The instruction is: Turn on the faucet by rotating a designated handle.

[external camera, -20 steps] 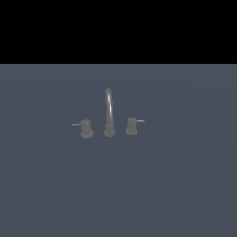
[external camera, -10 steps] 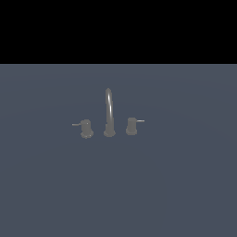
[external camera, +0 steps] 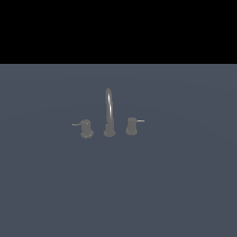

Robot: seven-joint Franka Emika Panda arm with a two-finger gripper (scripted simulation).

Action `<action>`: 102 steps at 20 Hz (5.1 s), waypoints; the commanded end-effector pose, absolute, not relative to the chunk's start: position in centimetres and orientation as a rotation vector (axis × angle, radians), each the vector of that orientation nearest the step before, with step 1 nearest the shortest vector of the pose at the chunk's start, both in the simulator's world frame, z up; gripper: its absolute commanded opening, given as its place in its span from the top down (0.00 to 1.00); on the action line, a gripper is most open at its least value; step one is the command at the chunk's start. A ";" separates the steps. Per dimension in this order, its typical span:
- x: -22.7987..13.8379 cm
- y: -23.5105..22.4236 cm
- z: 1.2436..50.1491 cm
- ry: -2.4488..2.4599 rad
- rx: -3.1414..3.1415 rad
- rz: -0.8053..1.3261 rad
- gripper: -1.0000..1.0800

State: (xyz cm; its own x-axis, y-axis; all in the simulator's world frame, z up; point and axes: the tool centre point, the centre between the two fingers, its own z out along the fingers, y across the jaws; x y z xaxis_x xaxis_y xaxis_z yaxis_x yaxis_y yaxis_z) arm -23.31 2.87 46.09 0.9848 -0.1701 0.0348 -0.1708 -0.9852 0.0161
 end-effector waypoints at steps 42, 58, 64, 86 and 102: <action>-8.1 16.4 21.7 -1.449 2.792 0.015 1.00; -0.9 17.5 13.3 -1.809 2.568 0.010 1.00; 2.1 17.4 10.0 -1.944 2.464 0.008 1.00; 5.2 17.1 6.3 -2.103 2.333 0.001 1.00; 1.5 17.4 6.3 -2.111 2.332 0.005 1.00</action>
State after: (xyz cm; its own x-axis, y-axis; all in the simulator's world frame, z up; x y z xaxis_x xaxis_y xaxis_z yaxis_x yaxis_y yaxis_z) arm 2.62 17.63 6.30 0.0975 -0.9952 -0.0060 -0.9950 -0.0974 -0.0211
